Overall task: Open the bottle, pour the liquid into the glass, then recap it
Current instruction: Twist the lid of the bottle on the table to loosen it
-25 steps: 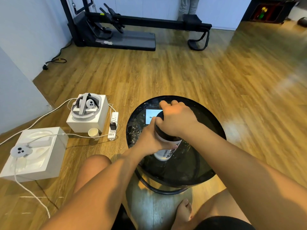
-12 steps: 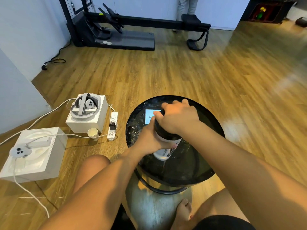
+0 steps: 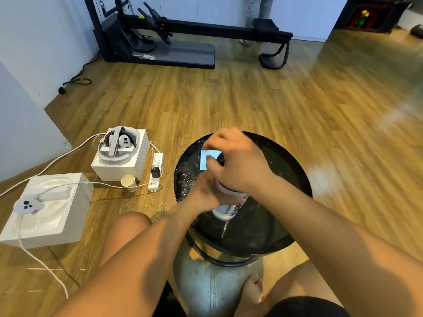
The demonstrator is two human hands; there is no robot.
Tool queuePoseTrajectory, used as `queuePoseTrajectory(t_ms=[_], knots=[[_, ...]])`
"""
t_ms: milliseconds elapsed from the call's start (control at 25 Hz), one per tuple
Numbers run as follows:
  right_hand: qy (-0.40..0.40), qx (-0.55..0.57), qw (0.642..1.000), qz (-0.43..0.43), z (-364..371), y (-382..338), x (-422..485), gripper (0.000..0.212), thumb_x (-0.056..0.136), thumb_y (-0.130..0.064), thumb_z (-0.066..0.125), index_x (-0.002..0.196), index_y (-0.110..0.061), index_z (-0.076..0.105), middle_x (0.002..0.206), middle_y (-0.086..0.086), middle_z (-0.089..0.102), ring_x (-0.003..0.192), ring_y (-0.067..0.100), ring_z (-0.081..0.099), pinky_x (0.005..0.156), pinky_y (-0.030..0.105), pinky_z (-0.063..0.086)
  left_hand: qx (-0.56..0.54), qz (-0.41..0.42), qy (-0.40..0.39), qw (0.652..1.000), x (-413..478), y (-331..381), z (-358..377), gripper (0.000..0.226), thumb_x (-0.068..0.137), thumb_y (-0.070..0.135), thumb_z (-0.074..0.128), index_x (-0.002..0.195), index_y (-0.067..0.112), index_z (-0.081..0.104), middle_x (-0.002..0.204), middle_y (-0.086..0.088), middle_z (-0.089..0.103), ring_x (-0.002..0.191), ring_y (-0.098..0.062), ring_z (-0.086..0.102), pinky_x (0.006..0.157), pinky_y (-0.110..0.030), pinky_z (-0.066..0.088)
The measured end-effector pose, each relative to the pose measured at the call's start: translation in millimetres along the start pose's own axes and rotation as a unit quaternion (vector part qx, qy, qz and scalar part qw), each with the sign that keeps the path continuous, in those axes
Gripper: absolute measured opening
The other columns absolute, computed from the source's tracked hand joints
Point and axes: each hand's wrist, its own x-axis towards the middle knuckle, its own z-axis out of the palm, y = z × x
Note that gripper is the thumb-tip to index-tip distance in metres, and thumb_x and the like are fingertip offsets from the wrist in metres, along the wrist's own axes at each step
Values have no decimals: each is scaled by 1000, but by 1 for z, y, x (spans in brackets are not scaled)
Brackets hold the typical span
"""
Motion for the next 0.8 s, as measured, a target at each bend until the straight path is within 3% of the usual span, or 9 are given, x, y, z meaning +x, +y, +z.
queuePoseTrajectory(t_ms=[40, 120, 160, 280, 360, 480, 600, 680, 800], knots=[[-16, -60, 997, 49, -2, 7, 6, 39, 91, -42, 53, 117, -18, 69, 116, 9, 64, 110, 32, 55, 89, 49, 49, 19, 1, 7, 1000, 3, 1, 1, 86, 49, 40, 93, 119, 25, 48, 106, 13, 62, 100, -7, 61, 80, -20, 50], [-150, -143, 966, 156, -4, 16, 13, 53, 97, -57, 41, 138, -26, 55, 139, 11, 54, 128, 35, 46, 104, 51, 40, 4, 3, 13, 1000, 6, 3, 0, 91, 51, 38, 97, 125, 25, 45, 104, 17, 62, 97, -2, 60, 77, -18, 49], [-194, -155, 956, 159, -1, 20, 13, 53, 98, -56, 38, 140, -28, 52, 143, 10, 52, 131, 34, 43, 108, 52, 35, 8, 9, 19, 1000, 4, 3, 0, 89, 50, 39, 97, 122, 24, 47, 102, 18, 64, 96, -2, 62, 76, -17, 49], [-201, -127, 969, 61, 3, 20, 9, 37, 93, -44, 47, 121, -27, 62, 123, 1, 59, 124, 26, 47, 120, 59, 15, -10, 13, 19, 1000, 4, -4, 0, 91, 45, 46, 95, 123, 19, 55, 100, 14, 69, 95, -5, 67, 72, -18, 51], [-187, -99, 977, 9, 3, 18, 6, 31, 85, -42, 50, 103, -24, 68, 104, -2, 60, 113, 24, 52, 123, 56, 9, -16, 8, 13, 1000, 4, -6, 0, 82, 51, 34, 98, 119, 15, 55, 94, 15, 68, 84, 4, 65, 66, -11, 46], [-156, -55, 985, -38, 4, 26, 3, 31, 75, -38, 51, 92, -20, 71, 89, 0, 64, 98, 24, 59, 124, 51, 14, -38, 10, 14, 999, 1, -6, -1, 62, 58, 22, 98, 105, 22, 57, 84, 16, 67, 73, 10, 63, 60, -5, 43], [-143, -64, 986, -51, 5, 32, 1, 47, 85, -48, 58, 124, -24, 66, 115, 4, 68, 117, 26, 59, 124, 54, 15, -51, 7, 17, 999, 2, -3, 1, 76, 51, 27, 99, 108, 38, 49, 93, 12, 69, 84, 7, 66, 70, -9, 48], [-155, -119, 980, 44, 5, 29, 3, 69, 89, -70, 46, 148, -33, 44, 150, 8, 47, 141, 31, 38, 120, 58, 21, -50, -4, 6, 999, 4, 1, 0, 82, 46, 34, 99, 113, 30, 52, 101, 11, 68, 97, -1, 66, 79, -13, 50], [-174, -142, 960, 170, 12, 27, 2, 74, 87, -77, 38, 148, -35, 37, 154, 9, 35, 134, 39, 35, 101, 52, 45, -37, 14, 8, 999, 2, 9, -2, 104, 49, 29, 100, 132, 32, 37, 112, 19, 60, 104, 12, 56, 81, -5, 44]])
